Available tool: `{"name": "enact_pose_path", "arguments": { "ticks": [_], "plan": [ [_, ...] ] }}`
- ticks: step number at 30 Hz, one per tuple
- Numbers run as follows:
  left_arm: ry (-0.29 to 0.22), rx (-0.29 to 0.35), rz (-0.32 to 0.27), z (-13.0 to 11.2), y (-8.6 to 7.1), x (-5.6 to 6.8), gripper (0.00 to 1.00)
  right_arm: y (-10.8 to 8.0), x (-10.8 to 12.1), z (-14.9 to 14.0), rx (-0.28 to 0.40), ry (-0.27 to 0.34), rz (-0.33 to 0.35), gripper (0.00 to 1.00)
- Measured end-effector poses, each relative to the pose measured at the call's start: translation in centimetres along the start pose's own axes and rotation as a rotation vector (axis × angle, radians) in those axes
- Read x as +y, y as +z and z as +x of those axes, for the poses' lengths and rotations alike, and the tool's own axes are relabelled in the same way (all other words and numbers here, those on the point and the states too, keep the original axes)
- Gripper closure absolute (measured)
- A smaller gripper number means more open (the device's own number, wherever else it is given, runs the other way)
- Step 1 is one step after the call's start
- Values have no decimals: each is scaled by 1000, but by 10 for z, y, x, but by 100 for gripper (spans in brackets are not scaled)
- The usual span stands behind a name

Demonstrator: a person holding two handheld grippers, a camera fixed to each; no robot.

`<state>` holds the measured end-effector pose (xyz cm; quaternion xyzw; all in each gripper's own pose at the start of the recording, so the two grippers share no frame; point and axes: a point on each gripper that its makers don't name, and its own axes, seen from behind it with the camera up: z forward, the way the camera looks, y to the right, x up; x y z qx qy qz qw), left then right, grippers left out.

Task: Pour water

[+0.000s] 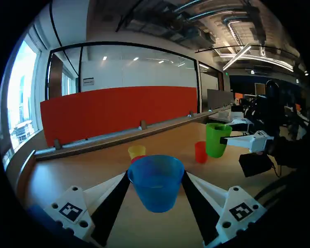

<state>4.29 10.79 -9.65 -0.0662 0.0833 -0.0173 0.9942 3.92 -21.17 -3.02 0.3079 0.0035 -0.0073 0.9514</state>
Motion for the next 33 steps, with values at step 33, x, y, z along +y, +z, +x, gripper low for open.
{"name": "enact_pose_path", "arguments": {
  "ticks": [33],
  "plan": [
    [218,8,-22,13,1,32,13,10,-79,-50,-129,-20,215,9]
  ]
}}
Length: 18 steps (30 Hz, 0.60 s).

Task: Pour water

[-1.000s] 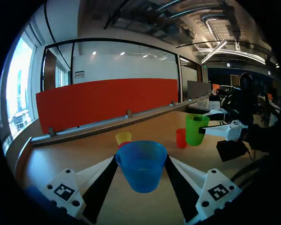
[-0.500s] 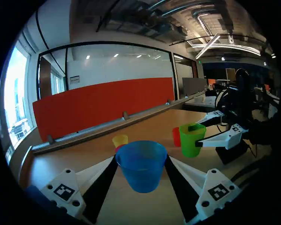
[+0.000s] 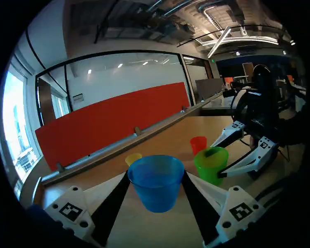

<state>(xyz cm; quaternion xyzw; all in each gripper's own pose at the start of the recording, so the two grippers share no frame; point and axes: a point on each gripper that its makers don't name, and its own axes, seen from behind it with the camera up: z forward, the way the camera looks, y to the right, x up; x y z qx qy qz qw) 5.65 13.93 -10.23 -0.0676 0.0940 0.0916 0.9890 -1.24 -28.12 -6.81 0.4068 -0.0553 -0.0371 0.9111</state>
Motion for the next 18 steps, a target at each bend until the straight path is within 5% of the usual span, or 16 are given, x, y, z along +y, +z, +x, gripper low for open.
{"name": "enact_pose_path", "arguments": {
  "ticks": [18],
  "plan": [
    [141,25,12,14,5,5,13,8,-22,-5,-3,18,58,9]
  ]
}}
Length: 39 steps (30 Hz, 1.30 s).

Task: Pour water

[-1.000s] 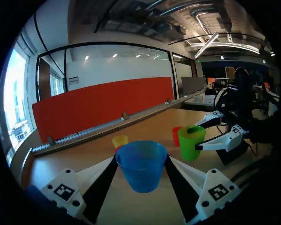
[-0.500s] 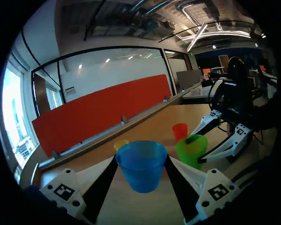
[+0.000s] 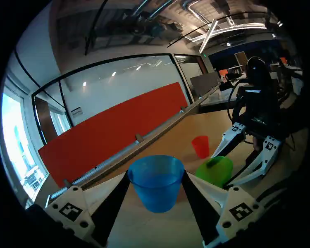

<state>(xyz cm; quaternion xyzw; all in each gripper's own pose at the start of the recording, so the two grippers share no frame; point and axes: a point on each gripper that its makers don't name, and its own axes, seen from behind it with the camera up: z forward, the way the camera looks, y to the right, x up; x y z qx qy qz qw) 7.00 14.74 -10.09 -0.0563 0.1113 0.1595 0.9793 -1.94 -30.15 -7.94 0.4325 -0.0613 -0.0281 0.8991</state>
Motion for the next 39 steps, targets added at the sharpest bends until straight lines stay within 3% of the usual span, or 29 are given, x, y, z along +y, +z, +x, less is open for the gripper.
{"name": "enact_pose_path", "arguments": {
  "ticks": [24,39],
  "plan": [
    [188,20,6,18,-2,6,13,4,-10,-4,-4,-3,24,9],
    [262,23,14,27,1,13,13,6,-9,-5,-7,-7,26,9]
  ]
}}
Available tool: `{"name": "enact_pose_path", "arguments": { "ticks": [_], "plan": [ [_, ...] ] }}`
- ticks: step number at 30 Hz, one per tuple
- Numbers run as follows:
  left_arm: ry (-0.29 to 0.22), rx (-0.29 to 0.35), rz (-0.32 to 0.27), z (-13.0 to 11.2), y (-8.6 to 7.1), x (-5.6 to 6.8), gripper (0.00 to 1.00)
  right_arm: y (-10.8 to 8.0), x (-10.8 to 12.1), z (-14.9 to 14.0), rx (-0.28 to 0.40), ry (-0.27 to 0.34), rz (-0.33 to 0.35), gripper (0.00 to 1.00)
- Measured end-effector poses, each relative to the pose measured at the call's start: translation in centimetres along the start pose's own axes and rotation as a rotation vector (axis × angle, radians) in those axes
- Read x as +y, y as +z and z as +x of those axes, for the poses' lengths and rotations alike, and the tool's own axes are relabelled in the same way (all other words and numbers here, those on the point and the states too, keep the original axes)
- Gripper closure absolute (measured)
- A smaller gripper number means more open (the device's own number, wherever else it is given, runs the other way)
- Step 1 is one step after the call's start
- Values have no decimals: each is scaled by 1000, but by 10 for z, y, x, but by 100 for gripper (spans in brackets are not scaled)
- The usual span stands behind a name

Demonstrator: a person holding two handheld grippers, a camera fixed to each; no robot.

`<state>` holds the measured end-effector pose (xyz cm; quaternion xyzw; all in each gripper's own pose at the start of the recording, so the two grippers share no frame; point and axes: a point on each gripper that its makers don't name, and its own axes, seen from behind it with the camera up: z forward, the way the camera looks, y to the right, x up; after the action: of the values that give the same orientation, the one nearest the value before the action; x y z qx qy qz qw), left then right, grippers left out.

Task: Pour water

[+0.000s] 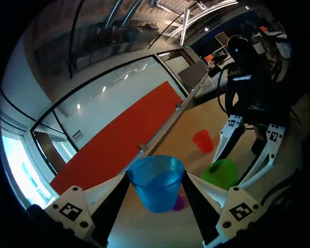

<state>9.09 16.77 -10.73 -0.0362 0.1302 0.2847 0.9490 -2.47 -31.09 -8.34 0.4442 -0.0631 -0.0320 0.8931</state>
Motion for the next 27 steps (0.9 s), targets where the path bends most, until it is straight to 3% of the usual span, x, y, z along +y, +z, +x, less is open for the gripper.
{"name": "enact_pose_path", "arguments": {
  "ticks": [15,27],
  "plan": [
    [111,18,-8,10,0,9,12,0,3,1,2,-3,-3,9],
    [163,24,-10,11,7,10,13,-1,5,2,3,-6,-6,9]
  ]
}}
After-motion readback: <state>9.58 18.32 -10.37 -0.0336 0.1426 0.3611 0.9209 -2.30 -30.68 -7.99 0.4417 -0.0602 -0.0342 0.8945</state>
